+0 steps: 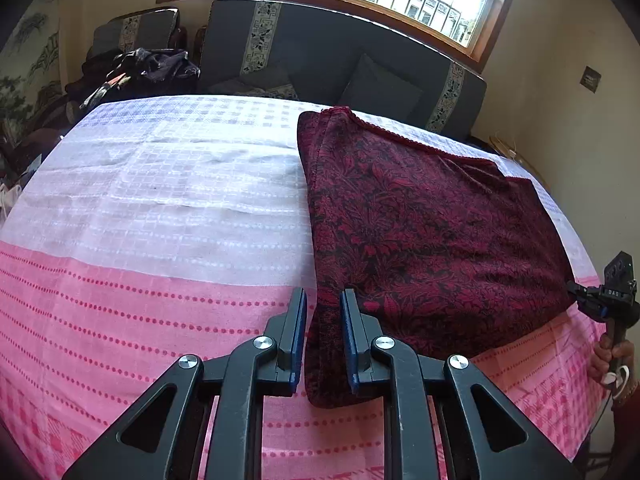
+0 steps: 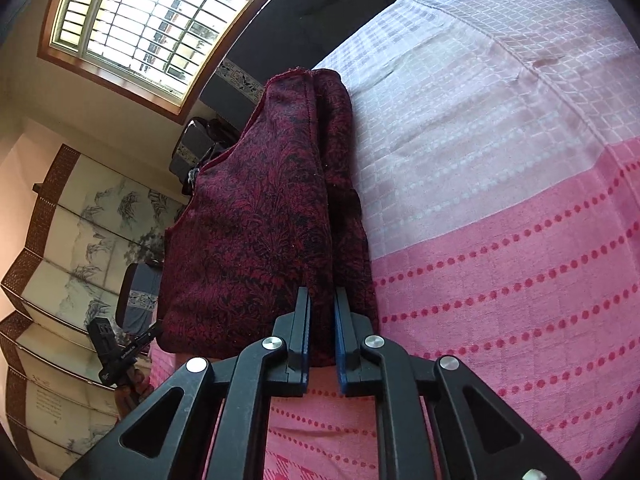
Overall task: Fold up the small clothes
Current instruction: 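Close both tools on the folded edge of the sweater, then open both tools and release the sweater's folded edge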
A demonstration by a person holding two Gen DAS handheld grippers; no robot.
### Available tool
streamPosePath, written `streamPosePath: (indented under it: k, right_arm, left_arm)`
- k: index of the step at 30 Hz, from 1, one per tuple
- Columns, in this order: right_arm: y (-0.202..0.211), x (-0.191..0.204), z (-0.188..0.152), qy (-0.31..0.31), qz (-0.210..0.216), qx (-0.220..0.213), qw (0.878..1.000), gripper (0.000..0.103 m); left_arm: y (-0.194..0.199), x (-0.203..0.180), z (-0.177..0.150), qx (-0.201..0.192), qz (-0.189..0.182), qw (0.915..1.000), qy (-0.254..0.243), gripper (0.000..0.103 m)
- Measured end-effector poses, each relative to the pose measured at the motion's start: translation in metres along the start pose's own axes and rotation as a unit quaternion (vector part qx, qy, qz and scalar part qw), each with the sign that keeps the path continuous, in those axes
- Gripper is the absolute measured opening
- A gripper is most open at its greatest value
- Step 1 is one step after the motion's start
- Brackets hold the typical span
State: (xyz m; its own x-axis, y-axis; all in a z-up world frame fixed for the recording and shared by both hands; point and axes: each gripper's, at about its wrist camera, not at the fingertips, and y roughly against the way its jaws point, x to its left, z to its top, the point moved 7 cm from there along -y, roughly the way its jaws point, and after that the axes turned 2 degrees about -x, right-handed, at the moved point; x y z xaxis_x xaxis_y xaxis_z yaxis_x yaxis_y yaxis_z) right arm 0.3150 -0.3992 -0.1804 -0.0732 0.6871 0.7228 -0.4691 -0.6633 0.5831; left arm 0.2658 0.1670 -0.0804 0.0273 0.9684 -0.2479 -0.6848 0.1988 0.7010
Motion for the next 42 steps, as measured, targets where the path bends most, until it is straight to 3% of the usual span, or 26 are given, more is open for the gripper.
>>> streamPosePath:
  k: [2, 3, 5, 7, 11, 16, 17, 20, 21, 22, 25, 27, 30, 33, 34, 37, 40, 42]
  right_arm:
    - [0.001, 0.004, 0.001, 0.004, -0.004, -0.001, 1.0, 0.013]
    - [0.003, 0.005, 0.002, 0.009, -0.011, -0.002, 1.0, 0.014]
    - [0.006, 0.012, 0.009, 0.027, -0.026, -0.011, 0.999, 0.014]
    - [0.007, 0.022, 0.02, 0.047, -0.037, -0.02, 0.998, 0.016]
    - [-0.007, 0.036, 0.049, 0.062, -0.046, -0.029, 0.997, 0.027]
    - [-0.033, 0.046, 0.095, 0.066, -0.047, -0.037, 0.996, 0.035]
    - [-0.04, 0.046, 0.103, 0.064, -0.045, -0.037, 0.996, 0.035]
    - [-0.061, 0.043, 0.122, 0.047, -0.039, -0.026, 0.998, 0.036]
    - [-0.065, 0.04, 0.125, 0.046, -0.05, -0.025, 0.997, 0.027]
    - [-0.068, 0.039, 0.128, 0.05, -0.057, -0.024, 0.997, 0.006]
    - [-0.055, 0.04, 0.132, 0.062, -0.07, -0.06, 0.994, 0.007]
    - [-0.055, 0.029, 0.135, 0.055, -0.081, -0.071, 0.993, 0.007]
    - [-0.077, 0.014, 0.117, 0.062, -0.107, -0.036, 0.992, 0.008]
    - [-0.065, 0.017, 0.123, 0.043, -0.079, -0.059, 0.994, 0.017]
    - [-0.058, 0.016, 0.125, 0.03, -0.074, -0.068, 0.994, 0.028]
    - [-0.026, 0.03, 0.128, 0.031, -0.068, -0.122, 0.99, 0.029]
    - [-0.01, 0.068, 0.111, 0.091, -0.059, -0.13, 0.986, 0.029]
    - [-0.019, 0.095, 0.094, 0.15, -0.068, -0.104, 0.981, 0.029]
  left_arm:
    - [0.014, -0.001, 0.014, -0.03, 0.006, 0.9995, -0.004, 0.026]
    - [0.018, -0.004, 0.021, -0.039, 0.006, 0.9992, -0.009, 0.042]
    - [0.019, -0.01, 0.037, -0.06, 0.013, 0.9978, -0.026, 0.056]
    - [0.01, -0.017, 0.055, -0.072, 0.026, 0.996, -0.045, 0.056]
    - [-0.04, -0.024, 0.086, -0.043, 0.045, 0.9963, -0.059, 0.058]
    - [-0.098, -0.026, 0.098, 0.017, 0.006, 0.9993, -0.034, 0.058]
    - [-0.106, -0.027, 0.098, 0.026, 0.013, 0.9989, -0.037, 0.054]
    - [-0.118, -0.029, 0.101, 0.035, 0.044, 0.9973, -0.048, 0.009]
    - [-0.117, -0.028, 0.104, 0.027, 0.052, 0.9974, -0.042, 0.009]
    - [-0.114, -0.026, 0.108, 0.012, 0.061, 0.9974, -0.035, 0.009]
    - [-0.105, -0.014, 0.117, -0.033, 0.085, 0.9957, -0.017, 0.009]
    - [-0.121, -0.006, 0.108, -0.009, 0.084, 0.9964, -0.003, 0.009]
    - [-0.136, -0.007, 0.09, -0.002, 0.108, 0.9939, -0.025, 0.01]
    - [-0.123, -0.018, 0.095, -0.03, 0.113, 0.9922, -0.044, 0.013]
    - [-0.117, -0.019, 0.097, -0.036, 0.117, 0.9914, -0.046, 0.014]
    - [-0.095, -0.027, 0.103, -0.058, 0.111, 0.9914, -0.038, 0.017]
    - [-0.071, -0.044, 0.097, -0.092, 0.08, 0.9921, -0.03, 0.035]
    - [-0.065, -0.051, 0.089, -0.116, 0.084, 0.9892, -0.032, 0.047]
